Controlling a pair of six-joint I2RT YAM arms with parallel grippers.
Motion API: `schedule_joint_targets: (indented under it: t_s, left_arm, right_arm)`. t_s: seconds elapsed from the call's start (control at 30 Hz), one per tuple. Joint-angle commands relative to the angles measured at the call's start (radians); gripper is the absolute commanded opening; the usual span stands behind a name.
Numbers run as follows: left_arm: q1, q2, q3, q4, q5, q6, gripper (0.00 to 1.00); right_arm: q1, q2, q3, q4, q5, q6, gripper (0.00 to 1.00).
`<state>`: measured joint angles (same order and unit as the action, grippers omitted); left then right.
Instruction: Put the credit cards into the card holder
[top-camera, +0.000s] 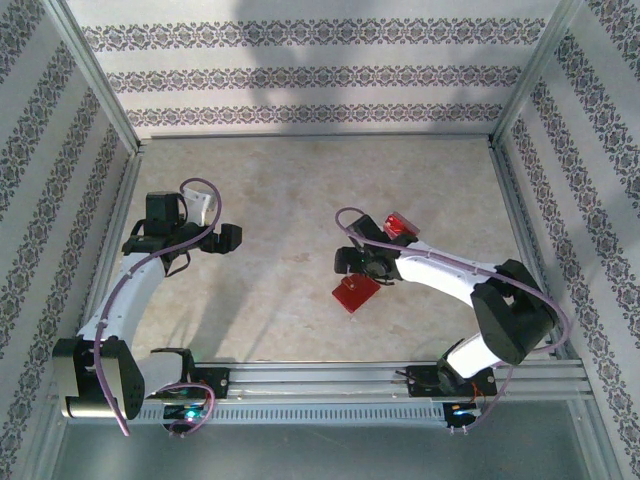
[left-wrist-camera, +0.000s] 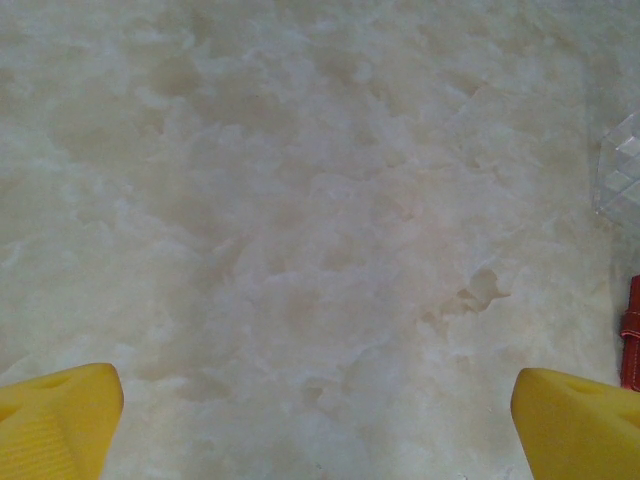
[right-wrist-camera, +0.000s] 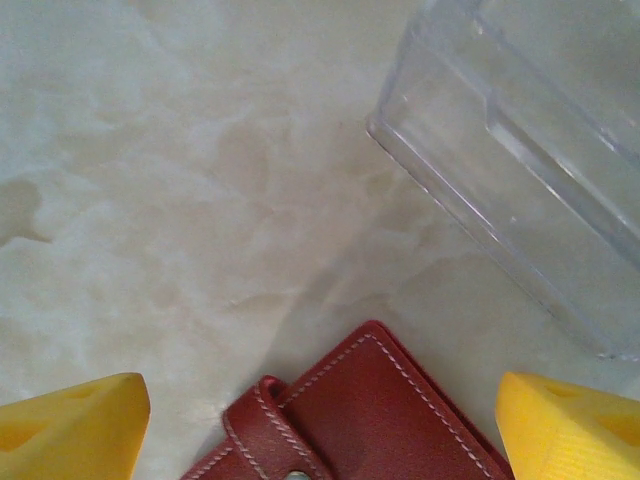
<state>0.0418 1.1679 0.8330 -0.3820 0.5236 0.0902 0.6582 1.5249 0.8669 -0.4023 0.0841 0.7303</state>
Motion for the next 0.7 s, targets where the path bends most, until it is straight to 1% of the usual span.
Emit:
schedule_joint_targets:
  t_s: [0.0,0.07,0.17,0.37,0.47,0.53,0.67]
  left_arm:
    - [0.016,-0.006,0.004,0.010,0.016,-0.007,1.00]
    - [0.016,-0.009,-0.007,0.029,0.024,-0.008,1.00]
    - [0.018,-0.008,0.003,0.006,0.014,-0.004,1.00]
    - [0.020,-0.018,-0.008,0.021,0.019,0.000,1.00]
    - [0.025,-0.017,0.008,-0.004,0.011,-0.004,1.00]
    - [0.024,-0.022,0.002,0.012,0.018,-0.009,1.00]
    - [0.026,-0.022,0.001,0.005,0.015,-0.003,1.00]
  right_arm:
    - [-0.001,0.015,-0.041,0.021,-0.017,0.026,0.90]
    - [-0.002,0.020,-0.064,0.040,-0.024,0.037,0.90]
    - [-0.003,0.023,-0.065,0.021,-0.043,0.059,0.90]
    - [0.036,0.026,-0.071,0.030,-0.106,0.112,0.88]
    - [0.076,0.010,-0.066,0.021,-0.134,0.166,0.88]
    - [0.111,0.001,-0.068,0.035,-0.149,0.202,0.88]
    - [0.168,0.015,-0.048,0.045,-0.200,0.263,0.87]
